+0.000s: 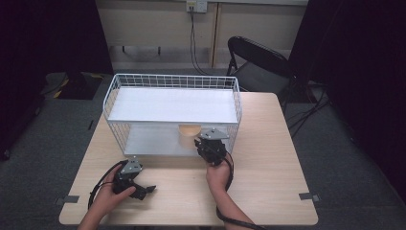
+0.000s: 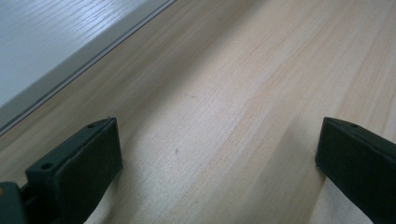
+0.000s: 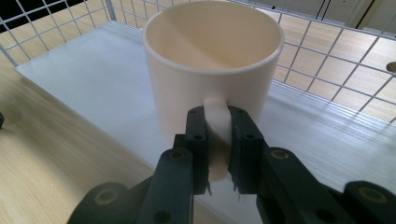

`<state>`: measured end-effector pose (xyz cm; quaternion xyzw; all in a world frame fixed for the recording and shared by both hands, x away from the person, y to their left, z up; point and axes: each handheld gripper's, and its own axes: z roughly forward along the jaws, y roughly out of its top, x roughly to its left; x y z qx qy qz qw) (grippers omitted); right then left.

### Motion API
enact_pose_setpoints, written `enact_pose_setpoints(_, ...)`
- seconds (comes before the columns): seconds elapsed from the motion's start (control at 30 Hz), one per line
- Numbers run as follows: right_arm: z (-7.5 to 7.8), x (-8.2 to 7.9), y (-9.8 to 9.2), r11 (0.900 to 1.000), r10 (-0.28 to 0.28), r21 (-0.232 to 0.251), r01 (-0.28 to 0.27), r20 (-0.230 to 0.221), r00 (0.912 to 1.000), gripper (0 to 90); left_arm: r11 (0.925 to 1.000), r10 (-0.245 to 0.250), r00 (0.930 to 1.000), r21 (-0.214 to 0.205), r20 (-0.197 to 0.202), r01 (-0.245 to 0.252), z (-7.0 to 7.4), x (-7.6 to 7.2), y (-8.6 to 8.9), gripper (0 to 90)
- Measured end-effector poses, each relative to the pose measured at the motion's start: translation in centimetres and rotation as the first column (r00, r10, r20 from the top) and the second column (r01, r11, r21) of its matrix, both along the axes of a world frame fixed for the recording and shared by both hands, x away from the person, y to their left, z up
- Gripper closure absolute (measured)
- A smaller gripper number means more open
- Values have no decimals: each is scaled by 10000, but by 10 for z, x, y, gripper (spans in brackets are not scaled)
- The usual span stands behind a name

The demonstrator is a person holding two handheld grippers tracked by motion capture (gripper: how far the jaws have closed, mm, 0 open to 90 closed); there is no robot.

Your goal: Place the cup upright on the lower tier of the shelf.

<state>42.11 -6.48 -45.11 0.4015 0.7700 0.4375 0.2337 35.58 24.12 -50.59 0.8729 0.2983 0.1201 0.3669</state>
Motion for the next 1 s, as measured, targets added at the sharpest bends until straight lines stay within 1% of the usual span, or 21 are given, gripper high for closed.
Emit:
enact_pose_setpoints(0.1,0,0,0,10000,-30,48,30,-36,10000,786,10000,3,10000,11,-18,-3,0,0,0,0)
enact_pose_setpoints(0.17,0,-1,0,9998,-172,-20,172,-53,9998,718,10000,0,10000,3,-6,0,0,0,0,0)
enact_pose_setpoints(0.23,1,-2,-1,9999,-127,-77,127,46,9999,665,10000,0,10000,3,-5,0,0,0,0,0)
enact_pose_setpoints(0.3,2,-2,-1,9998,-146,-147,147,96,9998,654,10000,2,10000,2,-9,-2,0,0,0,0)
enact_pose_setpoints(0.33,4,-3,-3,9999,-114,-17,114,113,9999,621,10000,13,10000,27,-41,-13,0,0,0,0)
enact_pose_setpoints(0.37,4,-3,-3,9999,-114,-17,114,113,9999,621,10000,13,10000,27,-41,-13,0,0,0,0)
enact_pose_setpoints(0.4,5,-4,-4,10000,-72,20,72,137,9999,597,10000,3,10000,15,-27,-3,0,0,0,0)
enact_pose_setpoints(0.5,8,-6,-5,10000,-10,29,9,139,9999,579,10000,4,10000,8,-21,-4,0,0,0,0)
enact_pose_setpoints(0.6,10,-7,-7,9999,115,96,-116,33,9999,537,10000,1,10000,23,-6,-1,0,0,0,0)
enact_pose_setpoints(0.63,10,-7,-7,9999,115,96,-116,33,9999,537,10000,1,10000,23,-6,-1,0,0,0,0)
enact_pose_setpoints(0.67,10,-8,-8,9998,163,136,-161,-91,9998,518,10000,-2,10000,12,-10,2,0,0,0,0)
enact_pose_setpoints(0.8,11,-10,-10,9994,227,263,-222,-195,9996,507,10000,10,10000,17,-23,-10,0,0,0,0)
enact_pose_setpoints(0.83,12,-11,-11,9992,307,274,-299,-285,9991,506,10000,-3,10000,8,-8,3,0,0,0,0)
enact_pose_setpoints(0.97,13,-14,-12,9985,484,269,-477,-277,9984,497,10000,-3,10000,10,-8,3,0,0,0,0)
enact_pose_setpoints(1.0,15,-15,-13,9979,561,348,-550,-306,9980,481,10000,1,10000,13,-23,-1,0,0,0,0)
